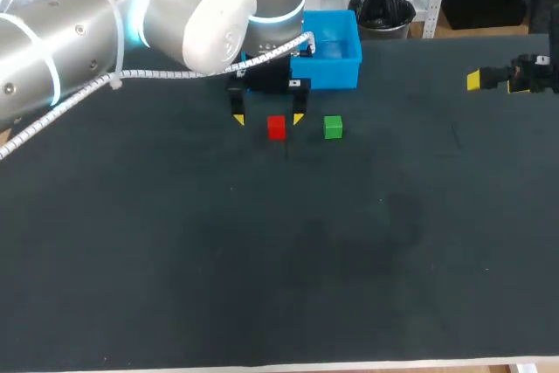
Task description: Use the left arm to pick the red cube and place it into the blue plastic box first, then use the right arm to grasp the green cube and put it into the same blue plastic box after the first action is fully finished.
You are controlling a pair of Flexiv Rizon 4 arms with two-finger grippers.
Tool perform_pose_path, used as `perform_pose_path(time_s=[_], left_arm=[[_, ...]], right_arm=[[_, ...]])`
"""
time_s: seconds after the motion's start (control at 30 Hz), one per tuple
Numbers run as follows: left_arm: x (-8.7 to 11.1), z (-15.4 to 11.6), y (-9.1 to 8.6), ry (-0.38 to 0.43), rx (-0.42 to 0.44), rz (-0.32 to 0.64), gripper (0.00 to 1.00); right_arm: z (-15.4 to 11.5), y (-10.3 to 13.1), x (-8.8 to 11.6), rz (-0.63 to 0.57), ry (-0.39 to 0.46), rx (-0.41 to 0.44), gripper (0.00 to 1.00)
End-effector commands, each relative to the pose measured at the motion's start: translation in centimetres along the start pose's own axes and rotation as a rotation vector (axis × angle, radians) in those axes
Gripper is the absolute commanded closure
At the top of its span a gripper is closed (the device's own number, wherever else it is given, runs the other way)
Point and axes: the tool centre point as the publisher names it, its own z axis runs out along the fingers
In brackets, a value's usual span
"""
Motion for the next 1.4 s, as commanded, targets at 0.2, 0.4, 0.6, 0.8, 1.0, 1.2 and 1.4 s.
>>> perform_pose_path(time_s=[0.2,0.4,0.6,0.8,1.0,1.2,1.4], left_arm=[[-0.3,1.3,-0.2,0.027,0.003,-0.017,0.00],[0.0,2.2,-0.2,0.039,0.000,-0.029,0.00],[0.3,2.4,-0.3,0.043,-0.004,-0.034,1.00],[0.5,2.4,-0.3,0.040,-0.002,-0.032,1.00],[0.6,1.5,-0.1,0.028,0.001,-0.024,1.00],[0.1,-0.8,0.5,-0.011,0.013,-0.011,1.00],[-0.9,-3.0,1.1,-0.053,0.038,-0.014,1.00]], right_arm=[[0.0,0.2,0.0,0.002,0.002,0.007,0.00],[0.0,0.2,0.0,0.002,0.002,0.007,0.00],[0.0,0.2,0.0,0.002,0.002,0.007,0.00],[0.0,0.2,0.0,0.002,0.002,0.007,0.00],[0.0,0.2,0.0,0.002,0.002,0.007,0.00],[0.0,0.2,0.0,0.002,0.002,0.007,0.00],[0.0,0.2,0.0,0.002,0.002,0.007,0.00]])
